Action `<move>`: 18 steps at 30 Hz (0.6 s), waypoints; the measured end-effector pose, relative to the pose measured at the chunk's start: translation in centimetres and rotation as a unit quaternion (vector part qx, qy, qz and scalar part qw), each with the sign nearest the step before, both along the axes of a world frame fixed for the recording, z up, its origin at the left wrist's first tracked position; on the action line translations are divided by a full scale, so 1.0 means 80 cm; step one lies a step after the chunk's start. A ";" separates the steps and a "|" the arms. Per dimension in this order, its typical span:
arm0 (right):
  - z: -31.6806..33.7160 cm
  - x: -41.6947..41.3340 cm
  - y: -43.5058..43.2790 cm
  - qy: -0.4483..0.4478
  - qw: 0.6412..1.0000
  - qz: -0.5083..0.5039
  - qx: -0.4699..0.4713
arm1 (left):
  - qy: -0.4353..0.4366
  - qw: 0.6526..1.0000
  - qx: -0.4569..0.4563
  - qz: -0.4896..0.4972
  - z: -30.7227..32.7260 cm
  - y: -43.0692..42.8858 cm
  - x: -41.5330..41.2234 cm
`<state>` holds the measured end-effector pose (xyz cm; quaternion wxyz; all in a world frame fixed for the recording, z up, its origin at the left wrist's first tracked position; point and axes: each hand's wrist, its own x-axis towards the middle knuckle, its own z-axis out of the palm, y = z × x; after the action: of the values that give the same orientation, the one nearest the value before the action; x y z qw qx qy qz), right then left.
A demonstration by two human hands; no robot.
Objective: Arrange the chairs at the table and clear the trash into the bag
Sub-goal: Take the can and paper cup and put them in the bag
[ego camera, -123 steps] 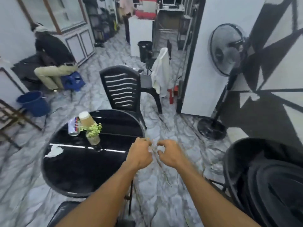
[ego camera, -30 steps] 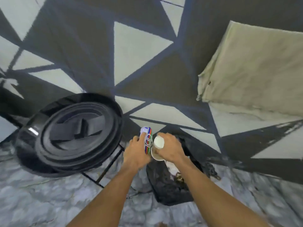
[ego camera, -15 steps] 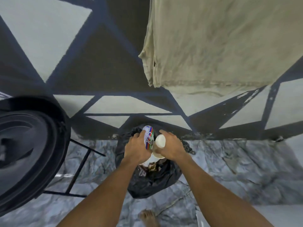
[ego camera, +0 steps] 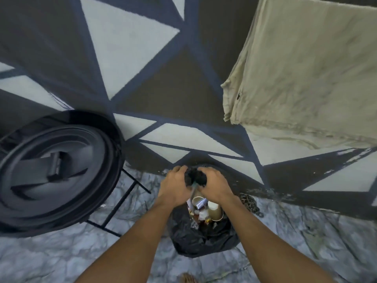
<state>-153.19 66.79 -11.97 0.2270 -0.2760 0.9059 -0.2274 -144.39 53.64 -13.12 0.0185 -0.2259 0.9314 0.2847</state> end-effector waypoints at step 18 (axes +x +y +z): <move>0.109 0.453 -0.340 0.041 0.910 0.402 -0.097 | 0.057 0.918 -0.074 0.385 0.102 -0.218 0.548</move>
<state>-116.98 39.56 -3.26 0.2342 -0.6463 0.7002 -0.1928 -100.59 36.22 -4.98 -0.1620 -0.5514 0.7903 0.2123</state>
